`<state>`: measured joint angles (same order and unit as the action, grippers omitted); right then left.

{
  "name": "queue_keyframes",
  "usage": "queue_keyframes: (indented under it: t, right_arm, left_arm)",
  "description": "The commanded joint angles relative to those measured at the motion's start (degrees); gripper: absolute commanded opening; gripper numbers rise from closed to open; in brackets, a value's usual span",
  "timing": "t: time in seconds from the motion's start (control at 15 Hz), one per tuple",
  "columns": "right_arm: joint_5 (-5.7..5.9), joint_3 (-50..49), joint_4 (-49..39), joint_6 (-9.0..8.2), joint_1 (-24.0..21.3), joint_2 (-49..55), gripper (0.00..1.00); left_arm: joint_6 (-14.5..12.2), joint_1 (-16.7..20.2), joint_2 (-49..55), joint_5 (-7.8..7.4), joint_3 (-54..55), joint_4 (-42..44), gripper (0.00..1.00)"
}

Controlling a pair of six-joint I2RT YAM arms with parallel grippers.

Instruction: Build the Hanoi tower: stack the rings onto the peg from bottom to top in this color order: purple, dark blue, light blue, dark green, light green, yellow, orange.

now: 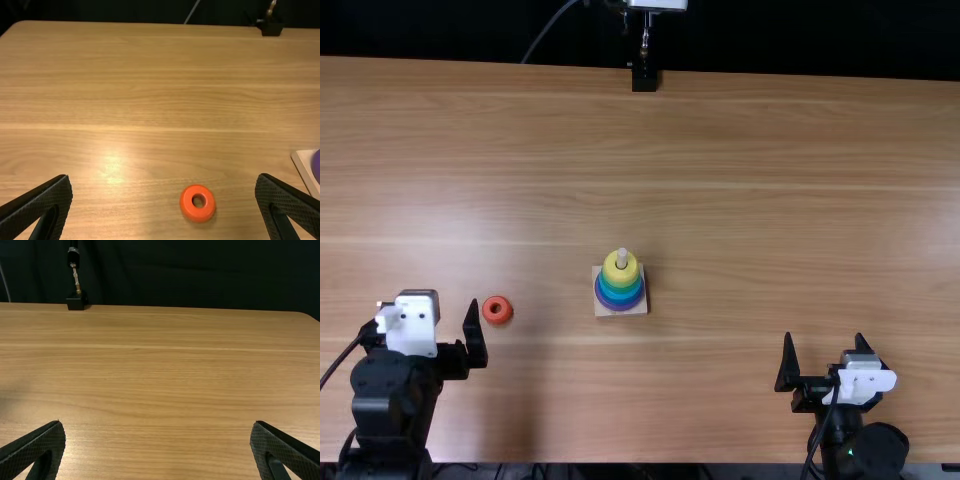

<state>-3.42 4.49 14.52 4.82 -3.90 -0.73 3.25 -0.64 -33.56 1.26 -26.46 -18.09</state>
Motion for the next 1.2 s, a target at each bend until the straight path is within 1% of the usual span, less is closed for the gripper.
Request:
queue_keyframes:
  t: [0.0,0.13,0.2,0.27,0.33,0.4,0.47,0.53,0.67,0.73,0.93,1.0,1.13]
  right_arm:
    - [-0.48,-3.52,4.1,0.24,-0.41,0.73,1.0]
    - [-0.48,-3.52,4.1,0.24,-0.41,0.73,1.0]
    - [-0.48,-3.52,4.1,0.24,-0.41,0.73,1.0]
    - [-0.48,-3.52,4.1,0.24,-0.41,0.73,1.0]
    - [-0.48,-3.52,4.1,0.24,-0.41,0.73,1.0]
    - [-0.48,-3.52,4.1,0.24,-0.41,0.73,1.0]
    - [-0.48,-3.52,4.1,0.24,-0.41,0.73,1.0]
    - [-0.48,-3.52,4.1,0.24,-0.41,0.73,1.0]
    - [-0.48,-3.52,4.1,0.24,-0.41,0.73,1.0]
    - [-0.48,-3.52,4.1,0.24,-0.41,0.73,1.0]
    - [-0.48,-3.52,4.1,0.24,-0.41,0.73,1.0]
    - [-0.48,-3.52,4.1,0.24,-0.41,0.73,1.0]
    - [-0.48,-3.52,4.1,0.24,-0.41,0.73,1.0]
  left_arm:
    - [0.13,0.91,-4.93,-0.73,-4.66,-0.48,1.0]
    - [0.02,1.7,-13.28,-0.94,-10.46,-1.21,1.0]
    - [0.02,1.79,-16.89,-1.47,-12.48,-2.69,1.0]
    - [0.13,1.79,-21.9,-2.94,-14.06,-5.85,1.0]
    - [0.34,1.7,-27.17,-3.58,-16.96,-9.76,1.0]
    - [0.34,1.44,-31.65,-3.58,-20.3,-14.71,1.0]
    - [-0.19,1.17,-35.34,-3.26,-22.59,-19.35,1.0]
    - [-0.19,0.91,-38.33,-3.47,-24.08,-21.78,1.0]
    - [-0.19,0.47,-44.05,-3.05,-26.19,-22.73,1.0]
    - [0.23,-0.85,-46.33,-2.84,-26.8,-22.73,1.0]
    - [0.34,-5.16,-53.1,-2.63,-28.74,-22.62,1.0]
    - [0.34,-5.86,-54.51,-2.63,-29.09,-22.62,1.0]
    - [0.34,-6.03,-56.0,-2.63,-28.91,-22.41,1.0]
